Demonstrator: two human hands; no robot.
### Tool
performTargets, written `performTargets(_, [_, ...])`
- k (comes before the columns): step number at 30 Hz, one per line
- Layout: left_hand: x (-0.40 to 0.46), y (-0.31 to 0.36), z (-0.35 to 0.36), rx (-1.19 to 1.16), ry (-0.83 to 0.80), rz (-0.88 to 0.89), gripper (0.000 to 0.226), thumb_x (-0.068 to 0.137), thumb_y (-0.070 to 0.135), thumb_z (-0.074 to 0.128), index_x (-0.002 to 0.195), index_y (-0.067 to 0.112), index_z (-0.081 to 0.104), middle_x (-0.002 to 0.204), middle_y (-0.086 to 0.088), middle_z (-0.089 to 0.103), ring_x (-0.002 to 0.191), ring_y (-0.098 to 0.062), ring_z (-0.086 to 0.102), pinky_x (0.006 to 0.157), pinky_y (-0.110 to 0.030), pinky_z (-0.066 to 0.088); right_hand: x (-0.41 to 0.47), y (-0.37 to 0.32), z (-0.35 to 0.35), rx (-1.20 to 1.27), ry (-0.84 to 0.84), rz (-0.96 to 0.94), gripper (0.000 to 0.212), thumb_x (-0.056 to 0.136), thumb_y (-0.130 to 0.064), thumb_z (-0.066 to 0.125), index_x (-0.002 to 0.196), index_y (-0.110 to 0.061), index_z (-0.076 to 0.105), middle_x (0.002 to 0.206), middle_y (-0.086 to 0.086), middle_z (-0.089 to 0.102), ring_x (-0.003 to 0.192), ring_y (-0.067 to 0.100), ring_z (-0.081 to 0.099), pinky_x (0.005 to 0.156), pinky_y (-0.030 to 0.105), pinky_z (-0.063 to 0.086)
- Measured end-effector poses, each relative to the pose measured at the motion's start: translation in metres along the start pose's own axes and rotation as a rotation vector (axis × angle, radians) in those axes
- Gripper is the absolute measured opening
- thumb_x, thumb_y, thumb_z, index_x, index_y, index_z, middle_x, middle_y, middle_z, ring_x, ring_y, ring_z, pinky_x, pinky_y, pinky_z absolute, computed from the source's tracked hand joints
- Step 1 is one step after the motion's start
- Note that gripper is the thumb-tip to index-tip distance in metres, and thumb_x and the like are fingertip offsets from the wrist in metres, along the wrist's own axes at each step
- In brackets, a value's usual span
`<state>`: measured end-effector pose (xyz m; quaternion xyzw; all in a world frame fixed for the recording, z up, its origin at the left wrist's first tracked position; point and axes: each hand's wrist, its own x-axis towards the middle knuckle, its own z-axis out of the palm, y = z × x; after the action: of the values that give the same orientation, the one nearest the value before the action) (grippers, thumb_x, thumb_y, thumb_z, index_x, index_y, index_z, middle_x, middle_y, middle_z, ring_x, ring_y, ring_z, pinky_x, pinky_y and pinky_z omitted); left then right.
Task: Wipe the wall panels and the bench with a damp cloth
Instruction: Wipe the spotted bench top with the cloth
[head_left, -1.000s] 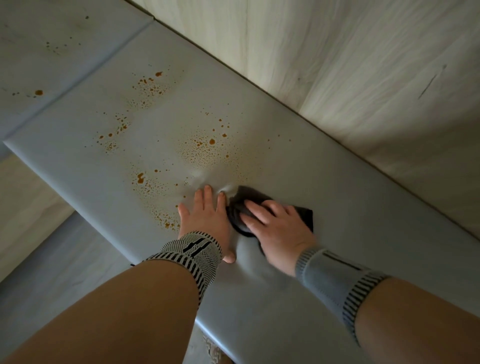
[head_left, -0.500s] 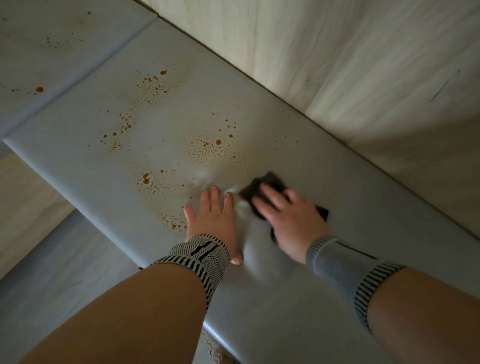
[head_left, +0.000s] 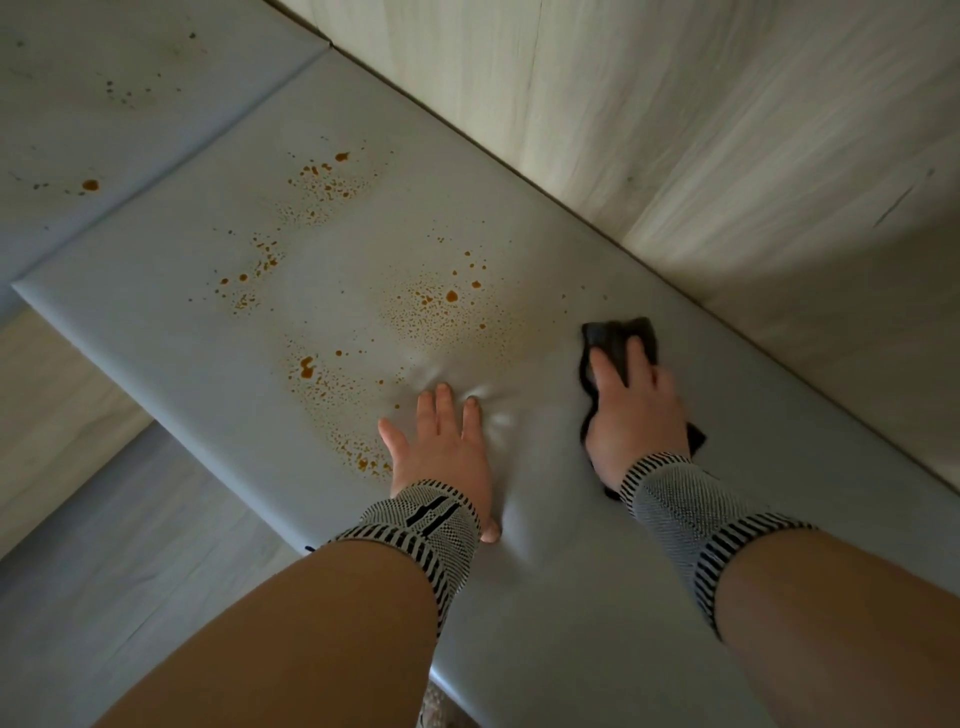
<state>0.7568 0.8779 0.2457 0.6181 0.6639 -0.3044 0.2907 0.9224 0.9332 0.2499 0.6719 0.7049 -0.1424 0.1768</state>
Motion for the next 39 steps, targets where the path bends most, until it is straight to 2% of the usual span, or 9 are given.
performTargets(2, [0.000,0.000,-0.001,-0.001,-0.007,-0.002,0.139,0.072,0.058,0.079,0.151,0.010,-0.026,0.159,-0.018,-0.029,0.148,-0.036,-0.021,0.114,-0.069,0.003,-0.009,-0.020,0.001,-0.002,0.014,0.057,0.070,0.097,-0.020,0.044,0.155,-0.028,0.006,0.162,0.010,-0.004,0.140,0.036,0.016,0.113,0.048,0.026])
performTargets(9, [-0.002,0.002,-0.005,0.012,-0.017,-0.010,0.134,0.073,0.057,0.078,0.153,0.010,-0.018,0.159,-0.019,-0.027,0.148,-0.036,-0.020,0.114,-0.069,0.004,-0.019,-0.017,0.008,-0.127,-0.035,-0.649,0.067,0.093,-0.031,0.051,0.152,-0.033,0.020,0.163,-0.001,0.005,0.142,0.030,0.019,0.113,0.045,0.023])
performTargets(15, [-0.003,0.006,-0.010,0.039,-0.038,-0.036,0.137,0.073,0.059,0.077,0.151,0.009,-0.025,0.159,-0.021,-0.025,0.149,-0.038,-0.018,0.114,-0.068,0.005,0.012,-0.012,-0.011,0.018,0.043,-0.011,0.069,0.096,-0.018,0.046,0.154,-0.029,0.010,0.162,0.005,0.005,0.139,0.034,0.022,0.112,0.045,0.031])
performTargets(21, [-0.011,-0.007,-0.020,-0.034,0.081,0.014,0.103,0.082,0.069,0.061,0.156,0.020,0.009,0.165,-0.009,0.000,0.152,-0.028,0.001,0.117,-0.066,0.008,-0.011,-0.018,0.009,0.031,0.080,-0.790,0.066,0.078,-0.021,0.071,0.140,-0.024,0.048,0.152,0.007,0.039,0.124,0.035,0.047,0.098,0.051,0.044])
performTargets(24, [-0.012,-0.021,-0.023,-0.107,0.229,0.020,0.084,0.083,0.070,0.057,0.149,0.030,0.024,0.162,-0.002,0.012,0.150,-0.025,0.008,0.119,-0.063,0.010,0.024,0.017,-0.006,0.023,0.047,-0.534,0.062,0.089,-0.017,0.057,0.145,-0.034,0.037,0.158,-0.004,0.024,0.134,0.028,0.033,0.112,0.045,0.033])
performTargets(28, [0.006,-0.017,-0.041,-0.107,0.174,-0.042,0.117,0.076,0.076,0.058,0.156,0.024,-0.010,0.163,-0.002,-0.019,0.152,-0.024,-0.010,0.118,-0.065,0.006,0.036,0.014,-0.020,0.107,0.063,-0.036,0.067,0.095,-0.020,0.050,0.153,-0.031,0.017,0.161,0.001,0.009,0.132,0.031,0.028,0.111,0.042,0.033])
performTargets(34, [0.033,0.018,-0.065,0.034,0.010,-0.103,0.144,0.061,0.074,0.075,0.155,0.014,-0.016,0.163,-0.015,-0.017,0.151,-0.036,-0.006,0.115,-0.068,0.012,0.022,0.017,-0.001,0.029,0.051,-0.786,0.065,0.086,-0.023,0.067,0.145,-0.028,0.040,0.158,0.001,0.027,0.131,0.034,0.036,0.106,0.049,0.037])
performTargets(36, [0.035,0.020,-0.064,0.067,0.012,-0.116,0.145,0.061,0.071,0.078,0.155,0.012,-0.014,0.162,-0.017,-0.014,0.151,-0.038,-0.003,0.115,-0.067,0.012,0.039,0.044,-0.002,0.091,0.149,-0.565,0.065,0.078,-0.016,0.071,0.137,-0.031,0.049,0.153,0.000,0.036,0.124,0.034,0.044,0.101,0.047,0.043])
performTargets(39, [0.035,0.022,-0.058,0.047,0.035,-0.140,0.143,0.063,0.066,0.080,0.155,0.012,-0.016,0.162,-0.017,-0.017,0.150,-0.038,-0.006,0.116,-0.066,0.013,0.057,0.070,-0.019,0.220,0.068,0.044,0.069,0.092,-0.022,0.055,0.150,-0.035,0.020,0.160,-0.005,0.015,0.131,0.028,0.028,0.111,0.041,0.032])
